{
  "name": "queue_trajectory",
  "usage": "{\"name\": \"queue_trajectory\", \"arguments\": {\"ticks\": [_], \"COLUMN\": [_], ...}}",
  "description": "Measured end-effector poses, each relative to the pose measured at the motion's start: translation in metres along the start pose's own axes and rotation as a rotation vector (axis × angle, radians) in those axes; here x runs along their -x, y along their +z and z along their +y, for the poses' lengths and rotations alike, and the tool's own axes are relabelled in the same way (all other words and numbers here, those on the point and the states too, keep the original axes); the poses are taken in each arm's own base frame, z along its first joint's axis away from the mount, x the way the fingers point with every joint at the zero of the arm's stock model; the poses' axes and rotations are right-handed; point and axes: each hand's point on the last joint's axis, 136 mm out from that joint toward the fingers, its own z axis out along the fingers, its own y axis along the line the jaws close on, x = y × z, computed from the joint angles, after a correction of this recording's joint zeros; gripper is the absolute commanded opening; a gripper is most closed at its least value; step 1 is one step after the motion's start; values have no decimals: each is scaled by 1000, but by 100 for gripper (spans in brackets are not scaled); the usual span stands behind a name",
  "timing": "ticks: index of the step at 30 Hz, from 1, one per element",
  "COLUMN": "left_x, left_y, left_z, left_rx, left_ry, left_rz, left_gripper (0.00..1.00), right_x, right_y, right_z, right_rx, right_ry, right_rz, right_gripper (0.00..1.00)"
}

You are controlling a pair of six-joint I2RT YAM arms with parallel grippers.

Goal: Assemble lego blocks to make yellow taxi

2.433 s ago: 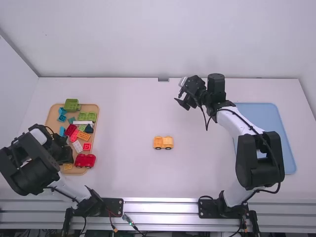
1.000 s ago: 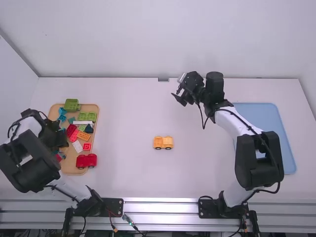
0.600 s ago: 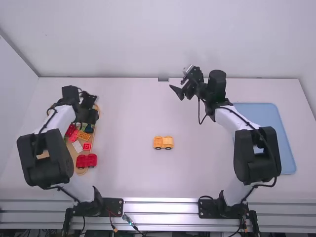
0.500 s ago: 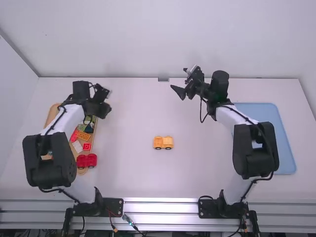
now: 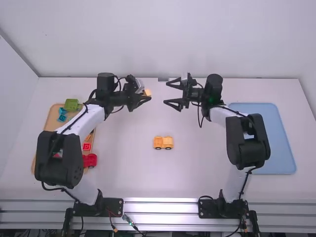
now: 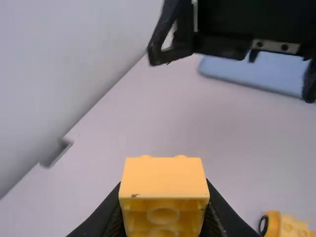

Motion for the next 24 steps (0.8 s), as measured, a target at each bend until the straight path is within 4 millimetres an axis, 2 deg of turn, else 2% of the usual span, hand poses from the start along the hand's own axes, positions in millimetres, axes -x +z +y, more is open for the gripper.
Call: {"name": "queue_trajectory", "arguments": {"ticks": [5,13,20,24], "left_x": [11,19,18,17], "left_y": [9,21,38,41], "left_z": [-14,-40,-49,-45], "left_rx": [-101,-245,-226,-199], "left_ry": [20,48,35,20], "left_rz": [-87,-165,-122,-105], "left_gripper": [2,2,2,2], "right_x": [13,-1,-2,-5], "right_y": [0,-2,1,7], "right_z": [8,5,14,13], "right_rx": [78,81,128,112], "right_ry": [-19,115,70,46], "right_rz": [-2,31,29,36], "right_gripper": [92,91,89,71]}}
